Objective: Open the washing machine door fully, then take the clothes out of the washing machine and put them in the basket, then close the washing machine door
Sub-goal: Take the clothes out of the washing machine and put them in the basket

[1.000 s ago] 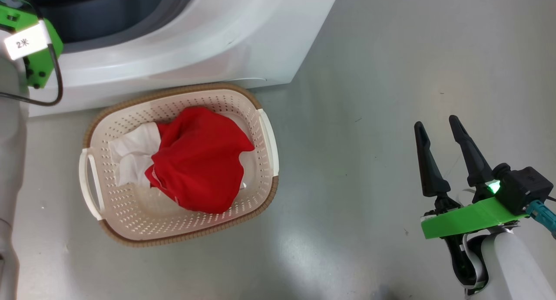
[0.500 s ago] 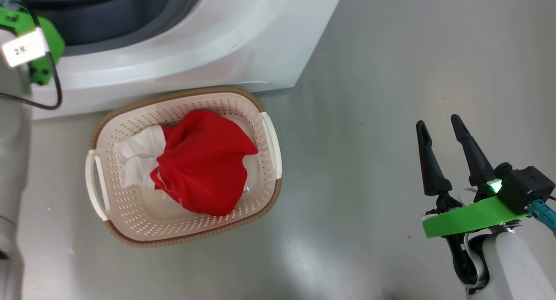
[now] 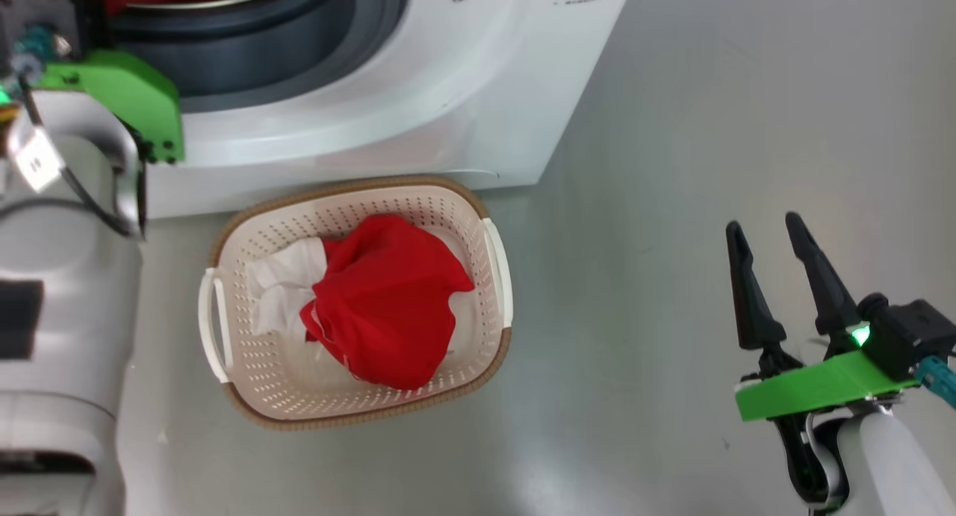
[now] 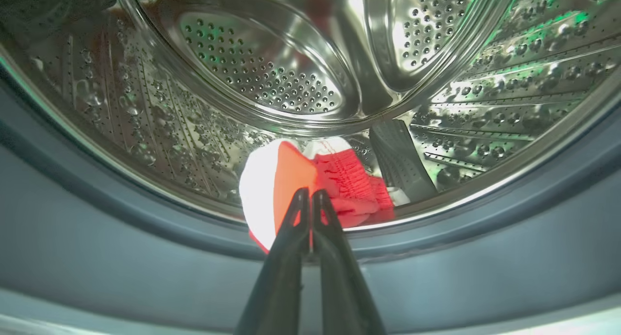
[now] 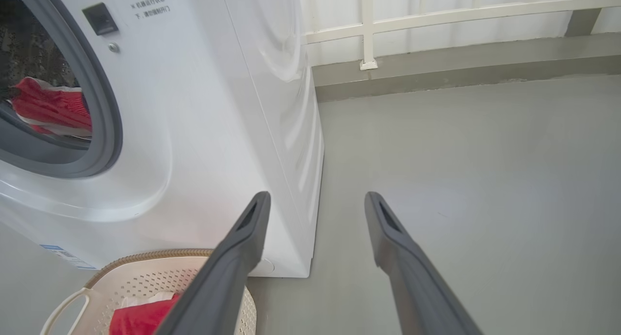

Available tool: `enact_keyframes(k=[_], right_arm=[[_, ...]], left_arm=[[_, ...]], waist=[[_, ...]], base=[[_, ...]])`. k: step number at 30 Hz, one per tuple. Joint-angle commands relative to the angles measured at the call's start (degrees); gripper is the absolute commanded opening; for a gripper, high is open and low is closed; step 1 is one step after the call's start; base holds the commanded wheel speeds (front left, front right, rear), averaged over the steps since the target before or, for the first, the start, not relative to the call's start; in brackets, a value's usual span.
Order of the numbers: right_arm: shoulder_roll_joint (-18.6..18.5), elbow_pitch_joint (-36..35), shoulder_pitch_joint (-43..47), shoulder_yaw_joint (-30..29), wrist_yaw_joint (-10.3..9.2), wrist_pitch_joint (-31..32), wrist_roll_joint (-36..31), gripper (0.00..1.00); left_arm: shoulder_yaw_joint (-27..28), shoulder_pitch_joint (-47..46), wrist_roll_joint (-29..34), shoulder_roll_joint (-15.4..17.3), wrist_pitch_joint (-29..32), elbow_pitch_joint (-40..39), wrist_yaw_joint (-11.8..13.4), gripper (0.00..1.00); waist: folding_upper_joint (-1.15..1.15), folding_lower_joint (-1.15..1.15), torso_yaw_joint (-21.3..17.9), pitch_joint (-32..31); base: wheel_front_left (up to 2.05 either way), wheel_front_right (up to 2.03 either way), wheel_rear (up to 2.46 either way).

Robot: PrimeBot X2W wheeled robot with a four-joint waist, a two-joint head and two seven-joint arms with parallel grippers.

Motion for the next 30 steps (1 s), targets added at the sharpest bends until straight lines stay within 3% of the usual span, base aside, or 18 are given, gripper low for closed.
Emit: enact_keyframes(k=[1, 11, 30], right_arm=[[-0.38, -1.03, 1.56, 1.05, 0.28, -0.36, -0.06, 1.00], [-1.27, -0.90, 4.80, 0.42, 0.28, -0.36, -0.03, 1.00], [-2.49, -1.27, 8.80, -1.06, 0.28, -0.36, -0.22, 1.00]], left_arm=[[0.90, 1.67, -0.32, 2.26, -0.60, -1.78, -0.12, 0.00], [5.36, 16.35, -5.91, -1.17, -0.71, -20.73, -3.17, 0.00], [11.02, 37.21, -7.68, -5.92, -0.72, -50.99, -6.87, 0.00]], waist=[[0.00, 0.00, 0.94, -1.28], [0.00, 0.00, 2.65, -5.67], [0.00, 0.00, 4.74, -10.10]], base=[[0.00, 0.00, 0.00], [0.00, 0.00, 0.00], [0.00, 0.00, 0.00]])
